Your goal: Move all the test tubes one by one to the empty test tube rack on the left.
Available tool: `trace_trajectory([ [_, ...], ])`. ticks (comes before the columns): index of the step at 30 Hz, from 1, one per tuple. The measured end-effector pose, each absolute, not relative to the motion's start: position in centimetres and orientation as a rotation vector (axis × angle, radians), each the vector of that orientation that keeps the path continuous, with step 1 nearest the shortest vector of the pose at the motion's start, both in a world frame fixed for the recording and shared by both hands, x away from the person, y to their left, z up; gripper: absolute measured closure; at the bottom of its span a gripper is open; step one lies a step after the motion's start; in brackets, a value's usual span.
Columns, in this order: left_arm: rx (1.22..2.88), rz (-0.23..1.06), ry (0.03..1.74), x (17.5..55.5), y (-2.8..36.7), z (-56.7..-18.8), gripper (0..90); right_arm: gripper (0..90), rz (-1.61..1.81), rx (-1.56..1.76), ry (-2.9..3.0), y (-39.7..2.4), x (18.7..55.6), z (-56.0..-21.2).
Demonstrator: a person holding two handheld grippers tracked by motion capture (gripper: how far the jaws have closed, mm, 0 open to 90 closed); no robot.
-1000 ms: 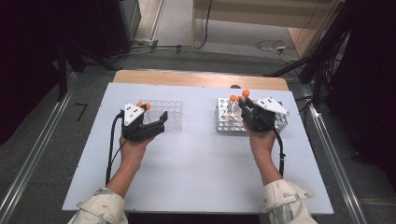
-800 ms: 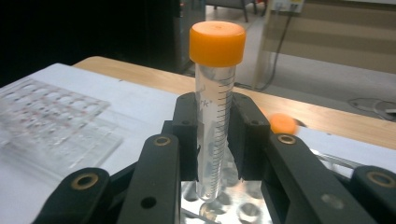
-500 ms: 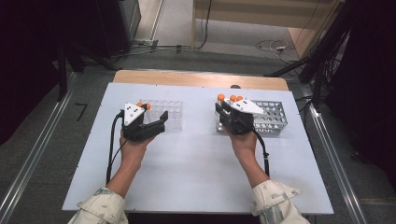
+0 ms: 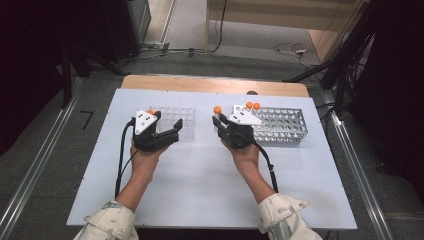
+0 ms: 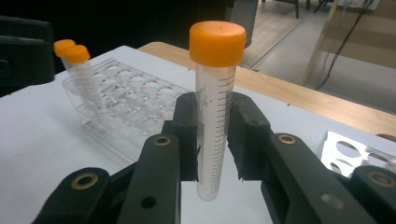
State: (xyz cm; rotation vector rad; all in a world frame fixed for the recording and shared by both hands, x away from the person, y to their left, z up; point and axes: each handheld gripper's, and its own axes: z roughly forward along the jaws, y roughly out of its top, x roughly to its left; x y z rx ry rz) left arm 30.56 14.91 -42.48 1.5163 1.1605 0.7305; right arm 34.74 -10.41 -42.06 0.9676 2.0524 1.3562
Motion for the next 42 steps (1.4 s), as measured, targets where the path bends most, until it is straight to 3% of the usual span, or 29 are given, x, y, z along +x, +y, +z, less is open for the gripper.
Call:
trace_trajectory([
  [18, 1.582, 0.644, 1.057, 30.4, 12.2, -42.6, 32.6, 71.6, 1.364, 0.861, 2.209, -5.3, 33.4, -44.3],
  [42, 1.61, 0.648, 1.021, 30.3, 11.6, -42.7, 68.4, 71.6, 1.404, 0.846, 2.267, -4.5, 32.9, -44.5],
])
